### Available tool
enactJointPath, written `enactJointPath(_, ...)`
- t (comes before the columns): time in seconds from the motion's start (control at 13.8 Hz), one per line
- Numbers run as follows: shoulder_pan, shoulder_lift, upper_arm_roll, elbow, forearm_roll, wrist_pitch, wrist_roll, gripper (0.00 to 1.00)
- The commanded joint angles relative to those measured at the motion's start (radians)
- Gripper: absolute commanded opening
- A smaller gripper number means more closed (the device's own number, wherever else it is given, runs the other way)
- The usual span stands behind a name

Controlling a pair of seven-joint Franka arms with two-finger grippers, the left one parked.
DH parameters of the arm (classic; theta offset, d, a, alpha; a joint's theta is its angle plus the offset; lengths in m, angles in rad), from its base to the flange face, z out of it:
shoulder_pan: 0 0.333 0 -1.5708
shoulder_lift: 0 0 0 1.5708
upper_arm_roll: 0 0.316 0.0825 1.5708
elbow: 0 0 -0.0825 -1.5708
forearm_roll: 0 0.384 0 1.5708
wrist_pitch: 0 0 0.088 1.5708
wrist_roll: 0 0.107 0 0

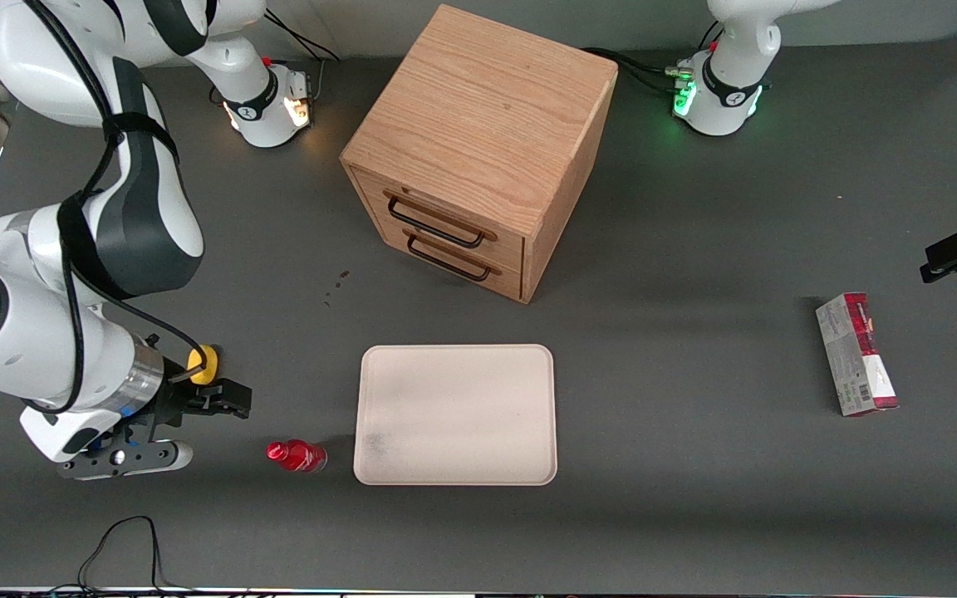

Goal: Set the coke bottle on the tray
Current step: 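Move the open right gripper down over the red Coca-Cola bottle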

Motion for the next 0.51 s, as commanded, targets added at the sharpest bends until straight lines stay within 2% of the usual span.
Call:
enactJointPath(0.0,-0.002,0.063,0.007,0.049,0.010,-0.002,0.020,1.00)
enactJointPath(0.43,-0.006,0.141,0.023,0.049,0.007,0.070,0.010,1.00)
